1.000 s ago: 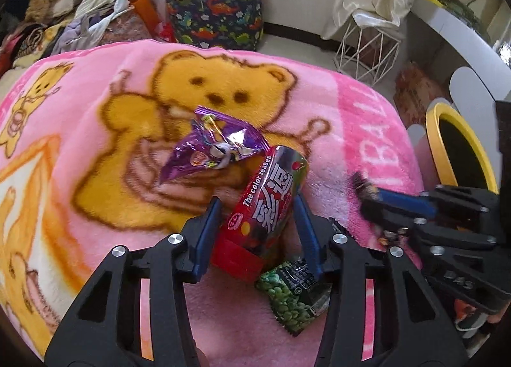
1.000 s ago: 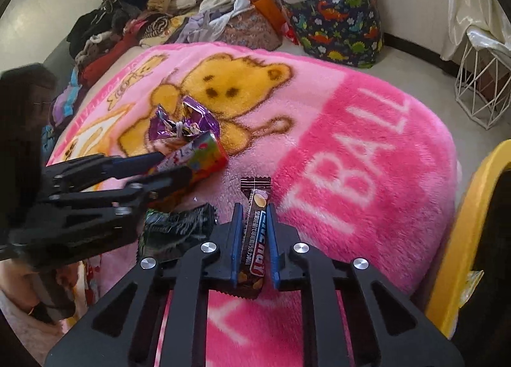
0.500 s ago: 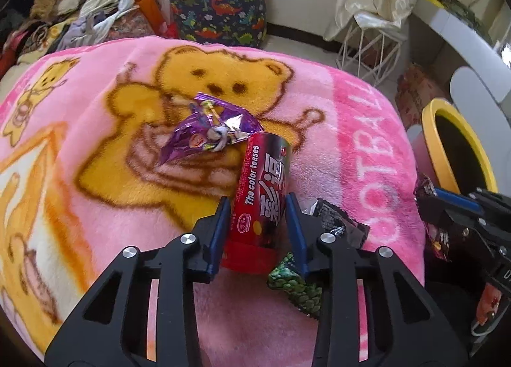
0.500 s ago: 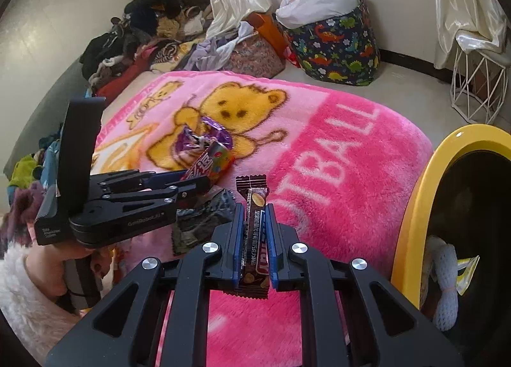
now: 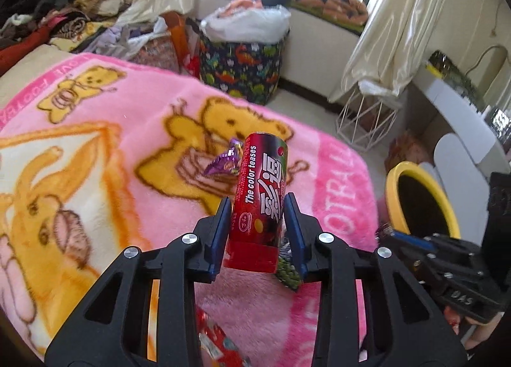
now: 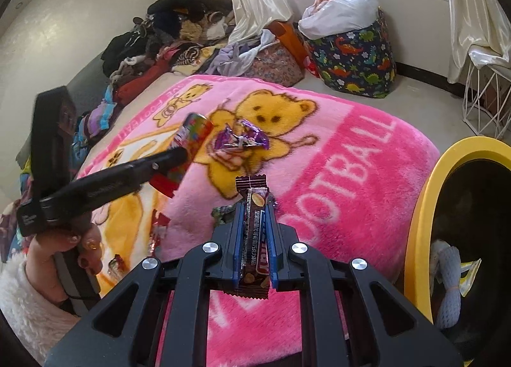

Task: Collect trash
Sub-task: 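Carry the red candy tube and chocolate bar over the yellow bin with both tools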

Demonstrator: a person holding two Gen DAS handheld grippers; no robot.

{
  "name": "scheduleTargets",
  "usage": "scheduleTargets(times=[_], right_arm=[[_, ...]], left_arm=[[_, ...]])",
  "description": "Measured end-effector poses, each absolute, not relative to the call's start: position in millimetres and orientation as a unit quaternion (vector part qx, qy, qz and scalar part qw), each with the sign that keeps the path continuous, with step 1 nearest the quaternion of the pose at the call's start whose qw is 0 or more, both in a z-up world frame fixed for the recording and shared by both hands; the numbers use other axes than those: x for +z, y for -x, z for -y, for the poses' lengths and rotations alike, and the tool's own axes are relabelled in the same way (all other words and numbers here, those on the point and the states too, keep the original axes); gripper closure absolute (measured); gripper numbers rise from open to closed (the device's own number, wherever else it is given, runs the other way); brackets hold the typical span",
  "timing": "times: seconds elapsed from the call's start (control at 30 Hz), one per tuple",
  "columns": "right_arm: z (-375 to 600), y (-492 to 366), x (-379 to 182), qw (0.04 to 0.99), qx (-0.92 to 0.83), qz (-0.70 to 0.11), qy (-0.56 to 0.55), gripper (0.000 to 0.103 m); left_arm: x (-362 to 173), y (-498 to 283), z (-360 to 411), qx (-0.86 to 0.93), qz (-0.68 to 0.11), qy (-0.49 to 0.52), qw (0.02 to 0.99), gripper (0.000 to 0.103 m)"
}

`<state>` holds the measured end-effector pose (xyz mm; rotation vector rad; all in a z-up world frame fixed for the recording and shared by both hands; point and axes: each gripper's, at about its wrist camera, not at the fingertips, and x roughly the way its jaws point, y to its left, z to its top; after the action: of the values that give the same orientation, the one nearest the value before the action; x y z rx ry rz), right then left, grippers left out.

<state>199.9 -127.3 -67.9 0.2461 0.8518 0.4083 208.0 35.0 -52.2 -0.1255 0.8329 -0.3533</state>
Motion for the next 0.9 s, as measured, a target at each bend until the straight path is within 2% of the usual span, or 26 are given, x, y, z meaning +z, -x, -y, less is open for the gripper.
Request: scheduleTargets(times=[0.9], right_arm=[[165.2,-152.8,-23.4,0.907,0.184,-0.354,-0.135,0.09]], left_arm=[[-13.5,-143.8,-3.3,-0.193,-0.34,0.074,0.917,0.077]])
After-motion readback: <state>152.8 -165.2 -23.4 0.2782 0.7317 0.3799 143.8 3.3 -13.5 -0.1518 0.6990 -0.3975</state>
